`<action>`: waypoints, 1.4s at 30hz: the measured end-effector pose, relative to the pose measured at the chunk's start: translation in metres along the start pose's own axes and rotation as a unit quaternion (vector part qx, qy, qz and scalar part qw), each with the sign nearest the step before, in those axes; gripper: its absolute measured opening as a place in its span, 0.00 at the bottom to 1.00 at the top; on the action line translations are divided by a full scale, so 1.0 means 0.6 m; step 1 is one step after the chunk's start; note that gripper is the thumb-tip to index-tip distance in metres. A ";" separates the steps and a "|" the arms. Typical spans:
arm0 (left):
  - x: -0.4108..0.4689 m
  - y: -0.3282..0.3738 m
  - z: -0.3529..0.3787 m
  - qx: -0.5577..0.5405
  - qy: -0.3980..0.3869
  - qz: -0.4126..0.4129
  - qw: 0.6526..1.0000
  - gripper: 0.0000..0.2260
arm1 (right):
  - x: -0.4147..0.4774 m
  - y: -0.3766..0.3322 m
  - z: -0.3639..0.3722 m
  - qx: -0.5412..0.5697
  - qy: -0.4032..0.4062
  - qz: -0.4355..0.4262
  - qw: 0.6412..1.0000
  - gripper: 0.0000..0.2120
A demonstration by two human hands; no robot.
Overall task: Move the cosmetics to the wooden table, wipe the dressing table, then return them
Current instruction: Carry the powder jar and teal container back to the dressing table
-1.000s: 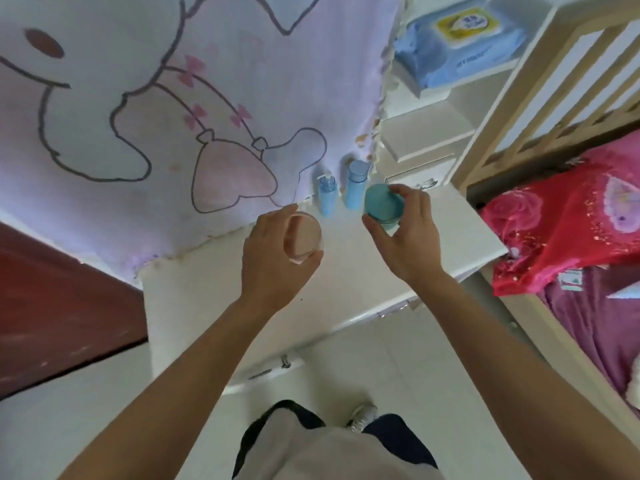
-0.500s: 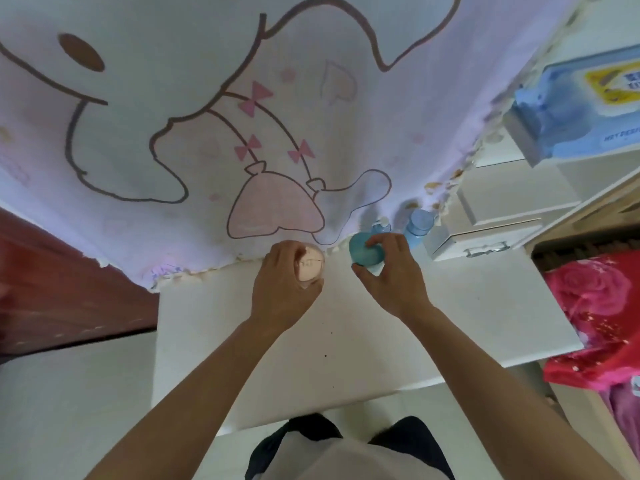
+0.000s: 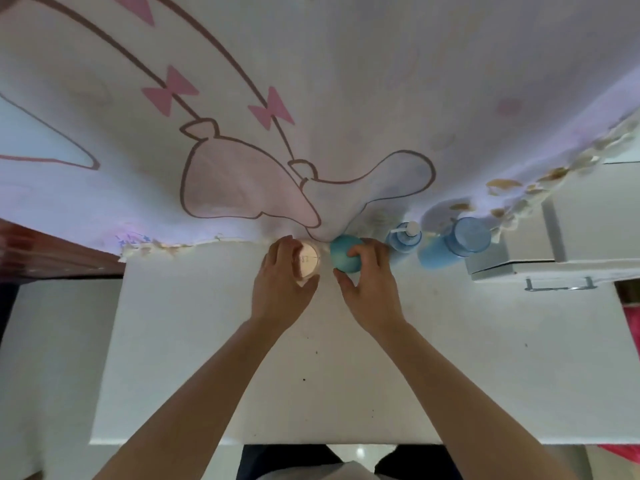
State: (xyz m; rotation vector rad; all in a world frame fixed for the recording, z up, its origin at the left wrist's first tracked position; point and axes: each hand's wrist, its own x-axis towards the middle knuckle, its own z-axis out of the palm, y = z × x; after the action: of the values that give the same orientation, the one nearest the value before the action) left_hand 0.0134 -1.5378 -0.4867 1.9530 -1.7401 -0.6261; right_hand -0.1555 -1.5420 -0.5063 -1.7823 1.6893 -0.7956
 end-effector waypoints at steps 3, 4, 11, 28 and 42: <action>0.008 -0.007 0.020 0.004 -0.002 -0.012 1.000 0.30 | 0.003 0.013 0.018 0.023 0.008 0.009 1.000 0.18; 0.011 -0.009 0.024 0.006 -0.002 -0.011 1.000 0.30 | 0.004 0.016 0.023 0.032 0.010 0.011 0.999 0.18; 0.035 -0.028 0.040 0.009 -0.013 0.006 1.000 0.30 | 0.009 0.027 0.044 0.023 0.009 0.016 1.000 0.18; -0.038 0.059 -0.191 0.057 0.174 0.101 0.978 0.20 | 0.017 -0.143 -0.136 -0.035 0.081 -0.216 0.972 0.15; -0.455 0.141 -0.389 0.228 0.402 -0.119 0.879 0.23 | -0.100 -0.375 -0.177 0.030 -0.020 -0.478 0.878 0.27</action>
State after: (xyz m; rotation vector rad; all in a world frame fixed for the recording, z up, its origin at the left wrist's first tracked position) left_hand 0.0597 -1.2681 -0.2391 2.2711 -1.1667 0.5462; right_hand -0.0853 -1.4690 -0.2715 -2.5523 0.6397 -1.1534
